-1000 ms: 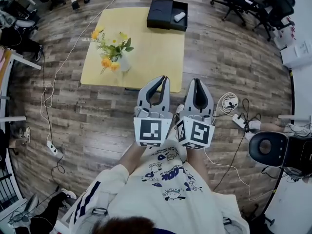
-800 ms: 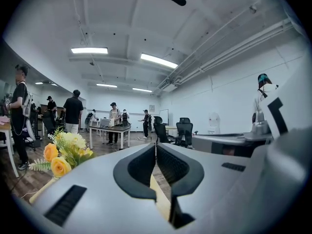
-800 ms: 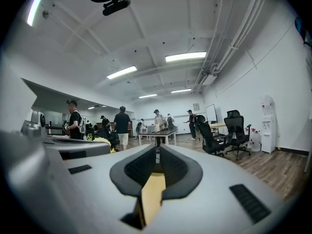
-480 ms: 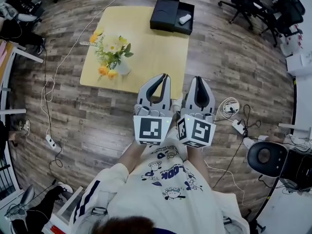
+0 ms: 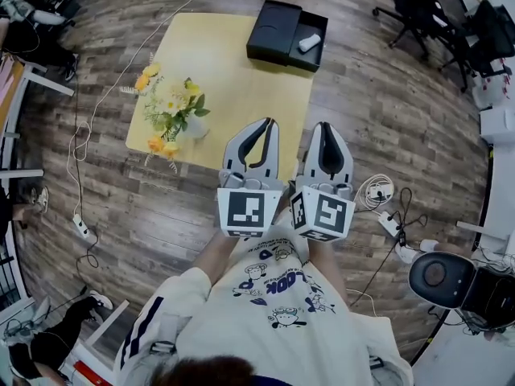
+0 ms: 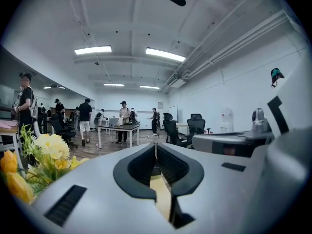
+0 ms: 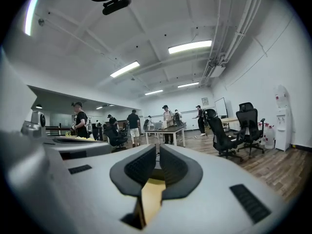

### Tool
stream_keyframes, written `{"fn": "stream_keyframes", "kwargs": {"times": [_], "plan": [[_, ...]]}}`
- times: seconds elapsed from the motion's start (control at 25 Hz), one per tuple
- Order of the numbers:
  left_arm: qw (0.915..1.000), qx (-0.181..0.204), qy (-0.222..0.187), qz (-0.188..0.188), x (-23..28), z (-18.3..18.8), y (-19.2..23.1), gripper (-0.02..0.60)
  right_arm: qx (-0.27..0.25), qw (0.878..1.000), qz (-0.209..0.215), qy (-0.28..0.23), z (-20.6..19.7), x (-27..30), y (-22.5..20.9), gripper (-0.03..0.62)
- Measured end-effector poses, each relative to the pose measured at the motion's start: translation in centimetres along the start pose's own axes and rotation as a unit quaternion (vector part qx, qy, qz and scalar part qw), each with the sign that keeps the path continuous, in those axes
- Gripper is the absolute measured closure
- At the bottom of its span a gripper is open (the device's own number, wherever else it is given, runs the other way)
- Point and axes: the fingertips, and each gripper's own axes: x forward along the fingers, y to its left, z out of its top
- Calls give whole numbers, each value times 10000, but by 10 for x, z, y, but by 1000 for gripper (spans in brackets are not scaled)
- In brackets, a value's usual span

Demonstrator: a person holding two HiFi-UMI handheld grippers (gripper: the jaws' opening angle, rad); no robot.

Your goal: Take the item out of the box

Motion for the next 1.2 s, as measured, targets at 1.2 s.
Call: {"fn": "stream_keyframes", "kwargs": {"times": [1.2], "plan": [[9954,-127,587,751,170,-5,35,560,199,9953,641,694,-4,182,-74,553]]}}
